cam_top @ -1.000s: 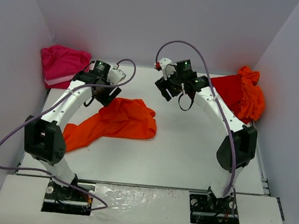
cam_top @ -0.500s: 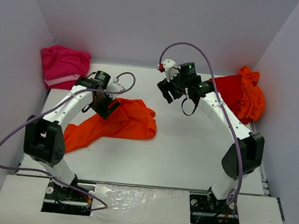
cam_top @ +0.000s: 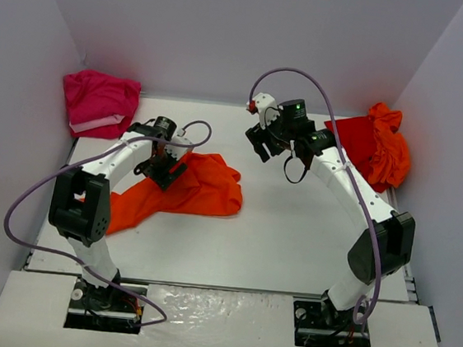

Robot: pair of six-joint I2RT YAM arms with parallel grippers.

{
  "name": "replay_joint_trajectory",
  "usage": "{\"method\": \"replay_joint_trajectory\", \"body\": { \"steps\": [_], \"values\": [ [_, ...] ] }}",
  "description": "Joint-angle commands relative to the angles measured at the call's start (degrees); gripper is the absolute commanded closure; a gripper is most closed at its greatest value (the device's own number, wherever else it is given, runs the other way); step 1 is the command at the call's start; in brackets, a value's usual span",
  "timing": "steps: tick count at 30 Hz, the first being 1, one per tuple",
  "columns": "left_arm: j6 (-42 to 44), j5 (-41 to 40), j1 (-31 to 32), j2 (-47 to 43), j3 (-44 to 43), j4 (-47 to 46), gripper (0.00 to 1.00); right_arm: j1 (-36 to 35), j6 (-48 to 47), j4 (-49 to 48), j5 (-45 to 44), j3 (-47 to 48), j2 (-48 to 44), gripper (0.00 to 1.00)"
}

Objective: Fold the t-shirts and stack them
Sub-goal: Flatten out the tshirt

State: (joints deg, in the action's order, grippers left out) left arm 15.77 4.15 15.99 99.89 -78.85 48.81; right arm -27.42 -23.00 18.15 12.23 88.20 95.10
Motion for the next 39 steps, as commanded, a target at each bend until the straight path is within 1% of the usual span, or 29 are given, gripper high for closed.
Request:
{"method": "replay_joint_trajectory", "body": {
  "steps": [1,10,13,19,24,27,28,31,39],
  "values": [
    [-0.58,-2.04,-0.49,-0.53,-3.12,-0.99,0.30,0.00,-0.52,-3.73,-0.74,-0.44,-4.03,0.35],
    [-0.79,-2.81,-0.52,2.29,-5.38,-1.26,0.31,0.00,-0.73,-4.18,-1.04,-0.99,-4.33,0.35],
    [-0.65,-2.77,-0.52,3.25,-6.53,-1.13,0.34,0.00,-0.70,-4.11,-0.98,-1.10,-4.33,0.35],
    [-0.73,-2.22,-0.43,4.74,-7.55,-0.73,0.36,0.00,-0.80,-4.27,-0.98,-1.19,-4.23,0.35],
    [-0.56,-2.17,-0.52,5.13,-7.46,-0.82,0.45,0.01,-0.81,-4.34,-0.90,-1.19,-3.90,0.35],
    [-0.78,-1.95,-0.48,5.23,-7.46,-0.78,0.58,0.09,-0.81,-4.39,-0.80,-1.19,-3.78,0.35],
    [-0.78,-1.80,-0.52,5.23,-7.46,-0.74,0.61,0.09,-0.81,-4.39,-0.80,-1.22,-3.78,0.35],
    [-0.83,-1.44,-0.43,5.14,-7.12,-0.66,0.63,0.07,-0.74,-4.52,-0.71,-1.44,-3.69,0.35],
    [-0.69,-0.45,-0.43,5.40,-6.64,-0.43,0.64,0.02,-0.64,-4.99,-0.54,-2.24,-3.92,0.35]
  ]
}}
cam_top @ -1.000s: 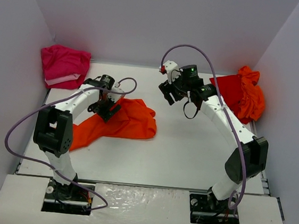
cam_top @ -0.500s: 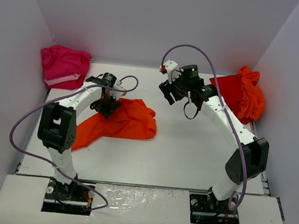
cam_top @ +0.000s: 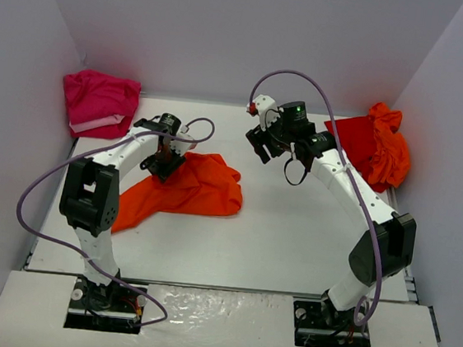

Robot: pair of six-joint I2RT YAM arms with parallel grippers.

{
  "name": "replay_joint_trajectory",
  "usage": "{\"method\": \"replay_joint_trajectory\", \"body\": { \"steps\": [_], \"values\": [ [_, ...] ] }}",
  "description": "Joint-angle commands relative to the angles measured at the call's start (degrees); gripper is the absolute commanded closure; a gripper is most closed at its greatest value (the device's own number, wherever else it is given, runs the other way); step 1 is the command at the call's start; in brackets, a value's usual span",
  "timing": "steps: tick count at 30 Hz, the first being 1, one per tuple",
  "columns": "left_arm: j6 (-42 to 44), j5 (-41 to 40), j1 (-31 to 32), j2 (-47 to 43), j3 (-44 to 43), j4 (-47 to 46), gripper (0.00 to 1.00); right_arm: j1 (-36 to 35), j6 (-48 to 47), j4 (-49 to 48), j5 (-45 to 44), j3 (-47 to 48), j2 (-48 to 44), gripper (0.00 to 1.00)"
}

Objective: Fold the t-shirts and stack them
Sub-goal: Flatten out the tshirt

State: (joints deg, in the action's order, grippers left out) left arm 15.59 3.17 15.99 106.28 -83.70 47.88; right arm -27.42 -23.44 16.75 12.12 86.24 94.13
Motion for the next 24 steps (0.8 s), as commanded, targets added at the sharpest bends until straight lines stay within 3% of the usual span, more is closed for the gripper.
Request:
{"method": "replay_joint_trajectory", "body": {
  "steps": [1,14,18,20,24],
  "values": [
    [-0.44,0.69,-0.43,-0.99,-1.75,0.59,0.64,0.06,-0.21,-3.63,-0.43,-0.28,-3.02,0.35],
    [-0.31,1.56,0.36,0.35,-1.04,1.41,0.55,0.09,-0.04,-4.10,-0.17,-1.08,-3.25,0.35],
    [-0.43,1.30,0.65,1.14,-1.50,1.18,0.74,0.09,-0.13,-4.27,-0.28,-1.37,-3.35,0.35],
    [-0.83,0.92,0.86,1.92,-1.85,1.25,0.98,0.09,-0.21,-4.27,-0.43,-1.58,-3.42,0.35],
    [-1.23,-0.07,0.97,2.03,-1.77,0.50,1.00,0.17,-0.21,-4.49,-0.48,-1.78,-3.42,0.35]
  ]
}}
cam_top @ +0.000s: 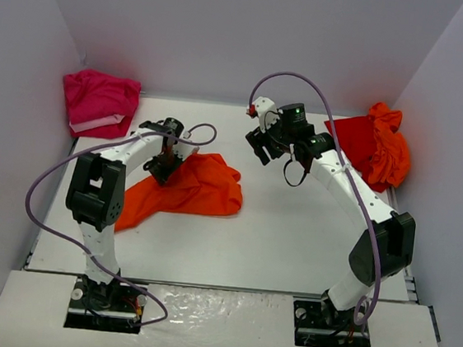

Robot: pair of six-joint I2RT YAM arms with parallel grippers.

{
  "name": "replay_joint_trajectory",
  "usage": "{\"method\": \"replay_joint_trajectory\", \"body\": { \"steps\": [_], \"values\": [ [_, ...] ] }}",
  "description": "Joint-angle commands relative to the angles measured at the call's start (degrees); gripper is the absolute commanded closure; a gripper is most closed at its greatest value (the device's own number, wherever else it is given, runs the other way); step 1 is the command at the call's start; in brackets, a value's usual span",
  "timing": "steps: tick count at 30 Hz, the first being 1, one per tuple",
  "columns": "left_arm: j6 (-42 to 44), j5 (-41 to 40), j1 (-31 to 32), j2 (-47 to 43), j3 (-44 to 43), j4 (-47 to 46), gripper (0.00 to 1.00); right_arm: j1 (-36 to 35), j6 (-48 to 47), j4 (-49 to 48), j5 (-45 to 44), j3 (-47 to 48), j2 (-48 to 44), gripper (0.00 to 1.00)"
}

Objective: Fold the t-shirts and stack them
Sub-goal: Flatten out the tshirt

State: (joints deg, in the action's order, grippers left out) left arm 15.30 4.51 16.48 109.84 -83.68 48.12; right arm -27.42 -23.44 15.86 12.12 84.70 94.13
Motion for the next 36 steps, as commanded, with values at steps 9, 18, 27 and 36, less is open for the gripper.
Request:
{"method": "replay_joint_trajectory", "body": {
  "steps": [9,18,27,36],
  "values": [
    [0.43,-3.98,-0.22,-10.88,-8.09,3.27,1.00,0.17,0.15,-4.09,0.27,-1.21,-3.11,0.34],
    [3.46,-9.82,-1.45,-16.07,-35.49,16.12,1.00,-0.50,2.22,-4.02,6.49,0.05,0.13,0.26],
    [3.21,-11.48,-1.54,-17.11,-35.81,16.45,1.00,-5.32,3.98,-1.87,11.35,7.86,9.48,0.26],
    [4.04,-14.37,-1.60,-18.86,-35.17,16.17,1.00,-13.10,1.88,4.69,15.36,16.09,16.49,0.29]
  ]
}}
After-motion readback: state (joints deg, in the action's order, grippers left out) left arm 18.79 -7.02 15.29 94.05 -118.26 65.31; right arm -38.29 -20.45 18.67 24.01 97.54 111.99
